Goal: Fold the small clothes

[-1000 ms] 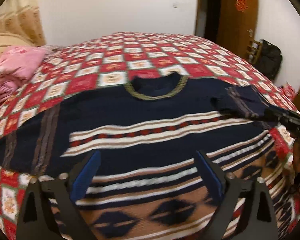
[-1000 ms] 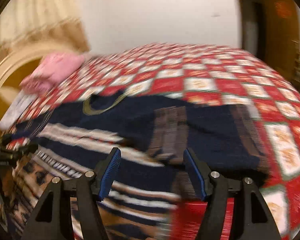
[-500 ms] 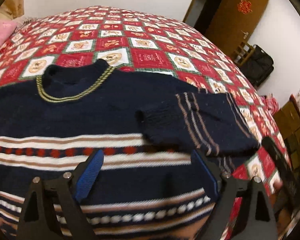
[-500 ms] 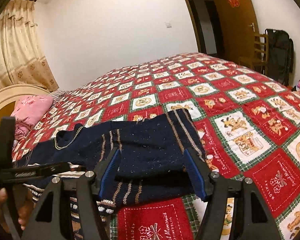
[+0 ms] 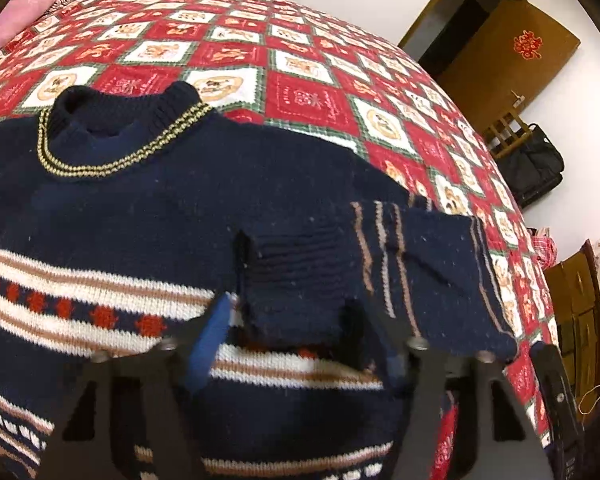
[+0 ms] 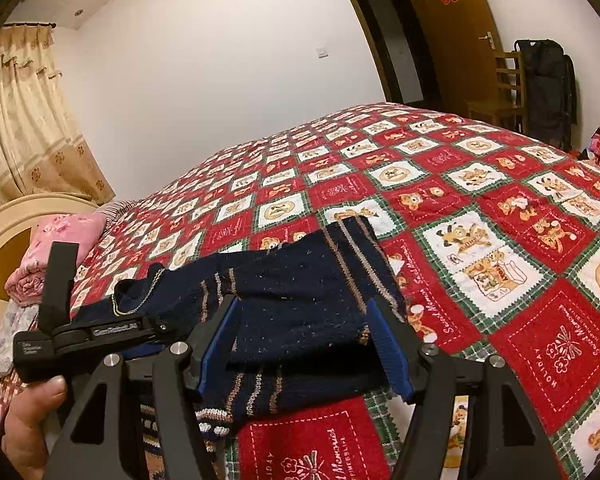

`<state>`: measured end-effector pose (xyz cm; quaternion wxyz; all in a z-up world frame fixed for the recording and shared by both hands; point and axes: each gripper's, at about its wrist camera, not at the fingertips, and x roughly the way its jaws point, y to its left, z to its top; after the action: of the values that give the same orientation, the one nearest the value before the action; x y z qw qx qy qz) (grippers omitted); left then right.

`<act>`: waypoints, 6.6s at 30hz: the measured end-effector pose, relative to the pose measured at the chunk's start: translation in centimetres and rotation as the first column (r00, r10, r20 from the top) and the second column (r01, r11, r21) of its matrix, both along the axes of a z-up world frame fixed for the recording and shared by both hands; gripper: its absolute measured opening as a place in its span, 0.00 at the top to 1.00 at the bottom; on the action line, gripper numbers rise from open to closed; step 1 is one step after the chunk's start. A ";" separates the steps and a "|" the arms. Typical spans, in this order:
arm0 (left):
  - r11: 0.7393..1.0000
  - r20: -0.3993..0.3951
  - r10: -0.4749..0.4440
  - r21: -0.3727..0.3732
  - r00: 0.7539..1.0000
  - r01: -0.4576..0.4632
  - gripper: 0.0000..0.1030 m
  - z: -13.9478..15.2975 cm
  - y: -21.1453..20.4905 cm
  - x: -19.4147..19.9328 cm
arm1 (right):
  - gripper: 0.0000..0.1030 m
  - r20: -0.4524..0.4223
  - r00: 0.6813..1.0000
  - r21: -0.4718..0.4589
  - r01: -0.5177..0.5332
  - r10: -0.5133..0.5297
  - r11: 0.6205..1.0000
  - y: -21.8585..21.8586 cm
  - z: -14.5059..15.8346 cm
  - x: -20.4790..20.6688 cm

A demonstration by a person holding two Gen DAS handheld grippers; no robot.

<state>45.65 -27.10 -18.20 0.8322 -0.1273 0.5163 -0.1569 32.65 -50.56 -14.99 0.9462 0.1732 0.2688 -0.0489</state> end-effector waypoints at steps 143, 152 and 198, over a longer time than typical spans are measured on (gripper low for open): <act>0.539 -0.056 0.821 -0.255 0.568 -0.803 0.44 -1.4 65.4 -4.9 | 0.24 -0.302 0.755 -0.499 -0.645 0.582 0.578 38.4 -2.0 -5.0; 0.489 -0.002 0.852 -0.350 0.523 -0.799 0.27 0.5 64.7 -7.2 | 0.24 -0.329 0.737 -0.480 -0.669 0.590 0.568 38.8 -3.3 -5.2; 0.996 0.350 -0.021 -0.069 0.936 0.049 0.59 7.4 17.1 -5.4 | 0.24 -0.135 0.905 0.011 -0.406 0.403 0.914 23.4 -3.7 -3.5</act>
<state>40.20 -10.03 -10.85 0.9021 -0.1201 0.3564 -0.2114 29.14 -27.13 -18.67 0.9169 0.1018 0.3617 0.1344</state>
